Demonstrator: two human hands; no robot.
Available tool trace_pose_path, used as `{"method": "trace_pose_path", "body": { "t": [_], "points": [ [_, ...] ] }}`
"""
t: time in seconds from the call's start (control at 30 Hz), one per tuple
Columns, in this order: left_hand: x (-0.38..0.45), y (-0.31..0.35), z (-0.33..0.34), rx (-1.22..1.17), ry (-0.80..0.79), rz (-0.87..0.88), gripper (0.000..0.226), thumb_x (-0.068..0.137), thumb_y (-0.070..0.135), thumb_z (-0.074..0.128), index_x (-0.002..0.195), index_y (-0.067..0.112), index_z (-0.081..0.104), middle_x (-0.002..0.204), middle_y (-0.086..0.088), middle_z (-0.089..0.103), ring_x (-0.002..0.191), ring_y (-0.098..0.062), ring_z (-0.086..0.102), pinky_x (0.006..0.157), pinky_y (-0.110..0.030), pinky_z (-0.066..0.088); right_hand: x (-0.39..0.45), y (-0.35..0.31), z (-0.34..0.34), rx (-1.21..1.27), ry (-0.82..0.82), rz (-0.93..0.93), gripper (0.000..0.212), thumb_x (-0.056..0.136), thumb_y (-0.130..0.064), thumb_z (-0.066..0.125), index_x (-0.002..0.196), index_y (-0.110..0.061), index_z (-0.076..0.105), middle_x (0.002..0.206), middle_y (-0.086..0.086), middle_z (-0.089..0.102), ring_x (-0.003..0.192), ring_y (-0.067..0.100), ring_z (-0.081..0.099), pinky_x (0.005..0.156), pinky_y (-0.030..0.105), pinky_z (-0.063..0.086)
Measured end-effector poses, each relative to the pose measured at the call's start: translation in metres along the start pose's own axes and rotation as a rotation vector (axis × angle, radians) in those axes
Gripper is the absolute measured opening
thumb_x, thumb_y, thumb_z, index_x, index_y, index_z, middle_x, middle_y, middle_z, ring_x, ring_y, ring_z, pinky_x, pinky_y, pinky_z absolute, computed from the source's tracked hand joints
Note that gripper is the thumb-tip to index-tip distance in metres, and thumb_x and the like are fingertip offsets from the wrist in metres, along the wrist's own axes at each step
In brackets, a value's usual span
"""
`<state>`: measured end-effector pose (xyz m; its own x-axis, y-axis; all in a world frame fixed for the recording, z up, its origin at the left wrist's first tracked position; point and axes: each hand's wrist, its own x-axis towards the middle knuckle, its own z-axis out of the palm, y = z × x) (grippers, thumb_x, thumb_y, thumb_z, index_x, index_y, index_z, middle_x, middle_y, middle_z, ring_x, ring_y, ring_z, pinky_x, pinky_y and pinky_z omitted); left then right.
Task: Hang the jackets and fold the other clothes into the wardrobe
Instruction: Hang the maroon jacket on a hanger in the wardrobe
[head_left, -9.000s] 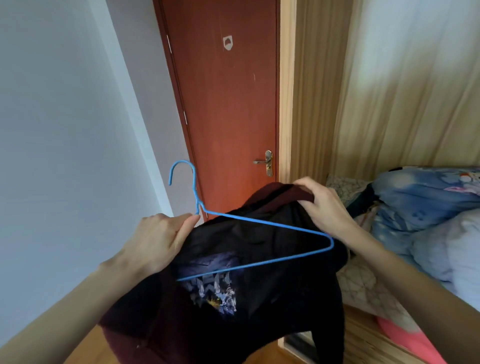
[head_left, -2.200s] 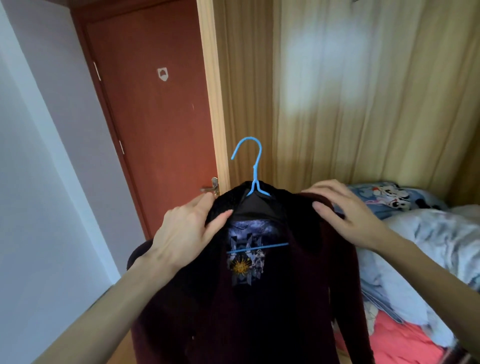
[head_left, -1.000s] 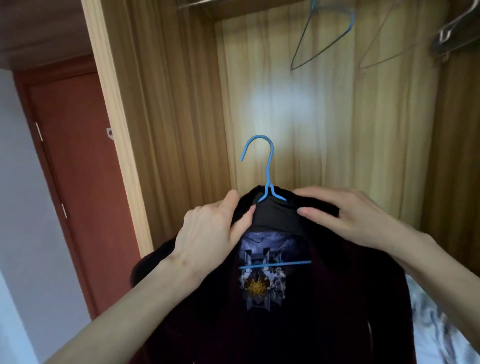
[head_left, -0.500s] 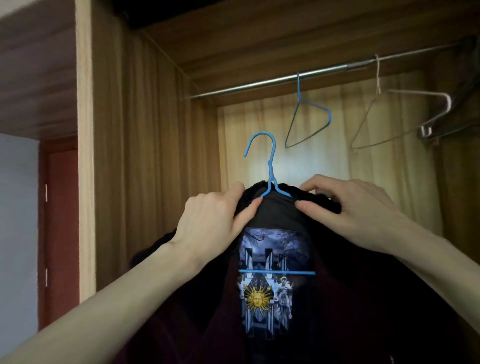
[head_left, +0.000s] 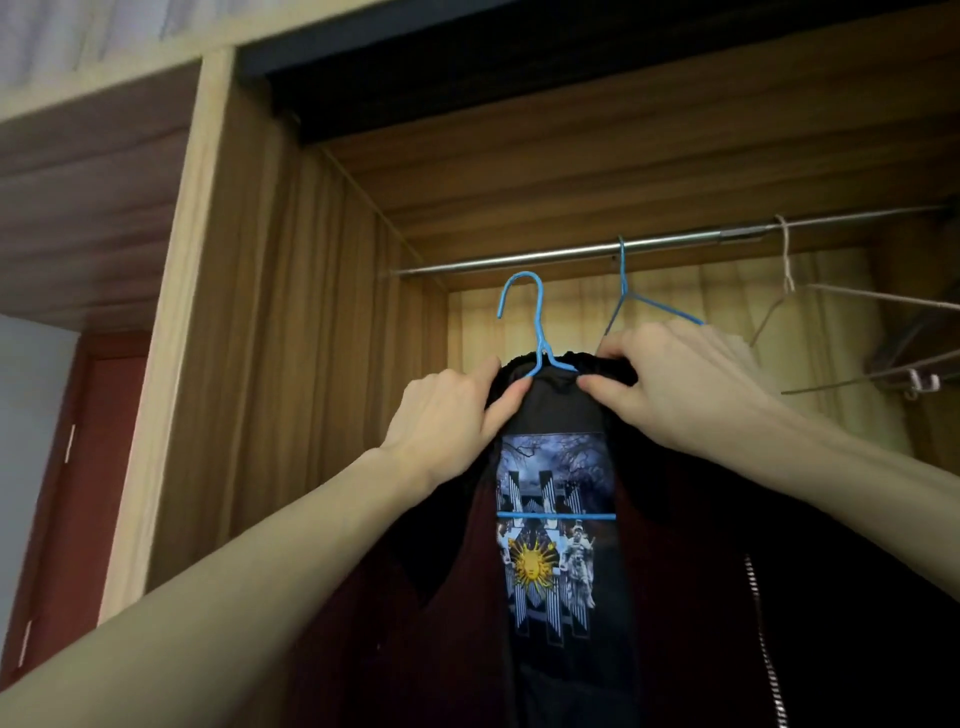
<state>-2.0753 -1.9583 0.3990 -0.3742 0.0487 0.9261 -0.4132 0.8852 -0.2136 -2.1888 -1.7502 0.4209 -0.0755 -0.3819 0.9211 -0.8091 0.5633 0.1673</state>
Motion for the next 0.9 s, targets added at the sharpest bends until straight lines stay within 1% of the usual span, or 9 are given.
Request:
{"method": "trace_pose_path", "body": {
  "t": [0.1,0.2,0.3,0.33,0.4,0.5,0.63,0.73,0.9],
  "points": [
    [0.027,-0.013,0.01,-0.079,-0.008,-0.066,0.048,0.103,0.066,0.024,0.093,0.022,0.04,0.076,-0.006,0.061,0.075,-0.038,0.062,0.064,-0.043,0.046,0.032,-0.006,-0.002,-0.012,0.04,0.041,0.036,0.092,-0.062,0.062,0.11,-0.033,0.074,0.104,0.008,0.072,0.101,0.037,0.067,0.07,0.034,0.033],
    [0.052,-0.018,0.019,-0.29,-0.061,-0.141,0.042,0.104,0.063,0.035,0.098,0.022,0.045,0.094,-0.006,0.065,0.093,-0.037,0.064,0.077,-0.044,0.048,0.062,-0.011,-0.002,-0.058,0.069,0.088,0.037,0.09,-0.059,0.067,0.107,-0.027,0.075,0.107,0.012,0.072,0.104,0.039,0.067,0.072,0.035,0.035],
    [0.072,-0.021,0.028,-0.4,-0.115,-0.161,0.033,0.103,0.059,0.041,0.105,0.026,0.043,0.108,-0.001,0.054,0.111,-0.033,0.058,0.088,-0.041,0.044,0.089,-0.017,0.003,-0.093,0.07,0.123,0.037,0.091,-0.055,0.068,0.107,-0.022,0.074,0.11,0.014,0.071,0.107,0.04,0.067,0.074,0.037,0.036],
    [0.077,-0.023,0.031,-0.416,-0.13,-0.165,0.034,0.103,0.059,0.043,0.111,0.026,0.045,0.11,0.002,0.048,0.116,-0.03,0.055,0.089,-0.039,0.04,0.096,-0.019,0.006,-0.096,0.064,0.137,0.038,0.091,-0.053,0.068,0.11,-0.021,0.073,0.112,0.015,0.071,0.109,0.04,0.066,0.075,0.038,0.036],
    [0.083,-0.031,0.036,-0.482,-0.166,-0.167,0.046,0.101,0.058,0.049,0.132,0.024,0.047,0.117,0.003,0.044,0.124,-0.027,0.05,0.096,-0.037,0.038,0.11,-0.023,0.012,-0.1,0.053,0.16,0.039,0.092,-0.051,0.069,0.113,-0.019,0.072,0.114,0.016,0.069,0.11,0.04,0.065,0.077,0.039,0.037],
    [0.09,-0.047,0.04,-0.629,-0.188,-0.17,0.065,0.1,0.054,0.055,0.155,0.026,0.036,0.139,-0.003,0.046,0.136,-0.025,0.046,0.115,-0.04,0.037,0.13,-0.031,0.025,-0.107,0.059,0.189,0.035,0.092,-0.046,0.071,0.109,-0.016,0.07,0.1,0.011,0.066,0.102,0.038,0.066,0.074,0.037,0.039],
    [0.096,-0.072,0.052,-0.681,-0.243,-0.177,0.076,0.099,0.058,0.057,0.162,0.029,0.025,0.153,-0.002,0.038,0.142,-0.023,0.043,0.117,-0.038,0.037,0.16,-0.045,0.043,-0.134,0.049,0.216,0.025,0.09,-0.04,0.073,0.094,-0.018,0.062,0.085,0.006,0.054,0.081,0.034,0.056,0.071,0.036,0.039],
    [0.102,-0.091,0.065,-0.665,-0.296,-0.175,0.083,0.096,0.064,0.057,0.163,0.031,0.021,0.157,-0.001,0.037,0.143,-0.024,0.043,0.119,-0.044,0.037,0.184,-0.055,0.055,-0.14,0.025,0.233,0.022,0.09,-0.035,0.072,0.091,-0.018,0.059,0.076,0.001,0.046,0.081,0.033,0.056,0.072,0.037,0.04],
    [0.109,-0.117,0.082,-0.658,-0.279,-0.211,0.075,0.097,0.063,0.054,0.16,0.03,0.028,0.158,-0.001,0.042,0.142,-0.023,0.046,0.117,-0.043,0.04,0.211,-0.066,0.076,-0.142,-0.009,0.264,0.022,0.091,-0.033,0.071,0.09,-0.019,0.055,0.072,-0.001,0.044,0.078,0.029,0.052,0.073,0.038,0.041]
  ]
}}
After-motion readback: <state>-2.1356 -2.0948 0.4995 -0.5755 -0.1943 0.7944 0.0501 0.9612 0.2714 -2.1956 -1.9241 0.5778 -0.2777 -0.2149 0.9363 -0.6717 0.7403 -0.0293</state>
